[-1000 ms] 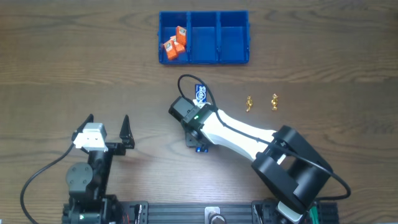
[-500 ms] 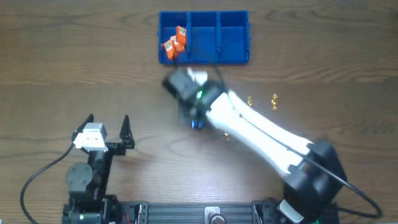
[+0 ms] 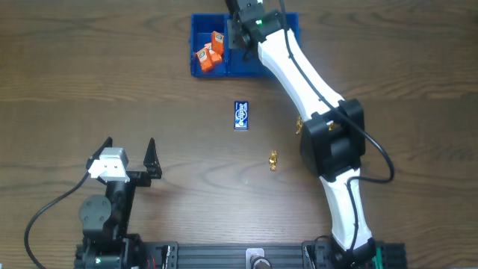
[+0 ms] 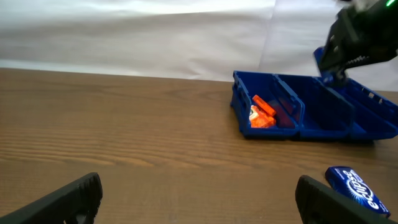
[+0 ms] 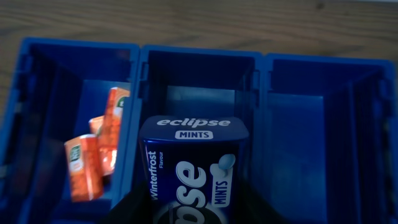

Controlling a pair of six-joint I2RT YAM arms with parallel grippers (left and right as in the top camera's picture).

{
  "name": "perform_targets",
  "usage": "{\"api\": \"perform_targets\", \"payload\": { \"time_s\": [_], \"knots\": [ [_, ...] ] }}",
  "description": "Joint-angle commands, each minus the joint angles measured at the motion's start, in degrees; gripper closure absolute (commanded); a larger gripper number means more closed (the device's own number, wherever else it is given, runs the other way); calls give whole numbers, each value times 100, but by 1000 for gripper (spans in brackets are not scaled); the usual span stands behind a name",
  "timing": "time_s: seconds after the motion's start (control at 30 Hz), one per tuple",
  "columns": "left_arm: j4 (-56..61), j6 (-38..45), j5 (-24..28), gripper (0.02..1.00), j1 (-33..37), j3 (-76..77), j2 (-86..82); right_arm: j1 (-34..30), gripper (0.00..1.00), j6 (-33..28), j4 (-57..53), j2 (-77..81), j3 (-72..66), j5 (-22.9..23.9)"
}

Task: Sort Candies Into Trays

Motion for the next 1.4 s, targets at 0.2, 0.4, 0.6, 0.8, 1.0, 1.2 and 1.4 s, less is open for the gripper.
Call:
{"api": "perform_targets", "payload": {
  "time_s": [0.2, 0.4, 0.6, 0.8, 1.0, 1.2, 1.4],
  "knots": [
    [-186, 42, 120, 23, 17, -111, -26, -31, 386, -133, 240, 31, 114, 2],
    [-186, 42, 120, 23, 17, -111, -26, 44, 261, -61, -308, -310, 116, 4],
    [-186, 42, 122, 20, 17, -111, -26, 527, 233, 339, -1202, -1513, -940, -199],
    [-186, 42, 122, 20, 17, -111, -26, 988, 224, 1370, -549, -1805, -3060, -409],
    [-186, 42, 120, 20, 17, -111, -26, 1045, 235, 1851, 461, -1558, -4162, -450],
    [-186, 42, 122, 23, 17, -111, -26, 1043, 395, 1893, 675, -1231, -4201, -448],
    [-186, 42, 122, 20, 17, -111, -26, 1049, 733, 1895, 713, -1224, -4201, -474]
  ]
}}
